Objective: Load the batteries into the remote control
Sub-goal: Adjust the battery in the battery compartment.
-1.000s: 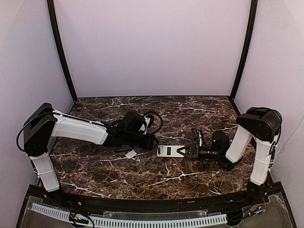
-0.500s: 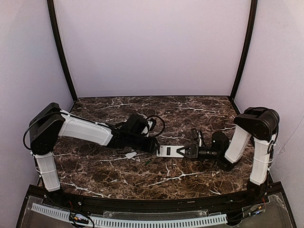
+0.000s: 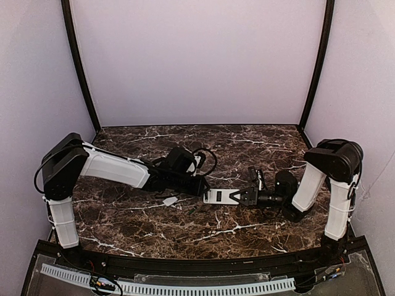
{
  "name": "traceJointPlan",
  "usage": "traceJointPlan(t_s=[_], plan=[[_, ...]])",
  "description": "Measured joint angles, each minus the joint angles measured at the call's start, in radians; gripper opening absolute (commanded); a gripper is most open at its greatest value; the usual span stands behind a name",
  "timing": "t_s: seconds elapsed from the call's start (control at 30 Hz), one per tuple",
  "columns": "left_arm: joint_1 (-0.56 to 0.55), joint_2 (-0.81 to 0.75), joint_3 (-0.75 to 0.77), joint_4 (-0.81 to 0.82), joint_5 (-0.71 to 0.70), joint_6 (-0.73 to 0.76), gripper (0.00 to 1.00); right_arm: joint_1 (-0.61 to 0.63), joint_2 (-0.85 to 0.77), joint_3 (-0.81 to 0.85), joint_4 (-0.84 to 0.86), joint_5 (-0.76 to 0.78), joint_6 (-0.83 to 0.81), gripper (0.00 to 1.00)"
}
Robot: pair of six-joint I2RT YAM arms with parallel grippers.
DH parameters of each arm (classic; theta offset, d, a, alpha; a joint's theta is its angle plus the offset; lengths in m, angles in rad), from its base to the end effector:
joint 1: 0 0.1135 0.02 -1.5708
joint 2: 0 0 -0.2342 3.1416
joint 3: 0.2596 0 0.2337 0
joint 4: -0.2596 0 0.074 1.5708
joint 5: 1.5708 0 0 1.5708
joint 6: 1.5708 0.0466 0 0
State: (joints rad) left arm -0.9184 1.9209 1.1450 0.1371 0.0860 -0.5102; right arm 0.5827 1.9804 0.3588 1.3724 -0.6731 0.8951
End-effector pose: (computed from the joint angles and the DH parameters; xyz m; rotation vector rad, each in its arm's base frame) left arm 0.2398 -0.3205 0.1463 0.5268 2.2937 -0.8517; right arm 0.2084 0.1721 0.0725 -0.2291 2.0873 1.5848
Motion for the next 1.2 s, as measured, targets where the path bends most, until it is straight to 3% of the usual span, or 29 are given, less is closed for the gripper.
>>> traceJointPlan(t_s=[0.3, 0.87, 1.2], plan=[[0.0, 0.003, 0.0, -0.001, 0.0, 0.0, 0.15, 0.0, 0.0, 0.0, 0.0, -0.005, 0.0, 0.0], [0.0, 0.017, 0.0, -0.013, -0.001, 0.001, 0.14, 0.0, 0.0, 0.0, 0.0, -0.007, 0.0, 0.0], [-0.014, 0.025, 0.019, -0.037, -0.026, 0.017, 0.08, 0.0, 0.0, 0.001, -0.002, -0.007, 0.004, 0.0]])
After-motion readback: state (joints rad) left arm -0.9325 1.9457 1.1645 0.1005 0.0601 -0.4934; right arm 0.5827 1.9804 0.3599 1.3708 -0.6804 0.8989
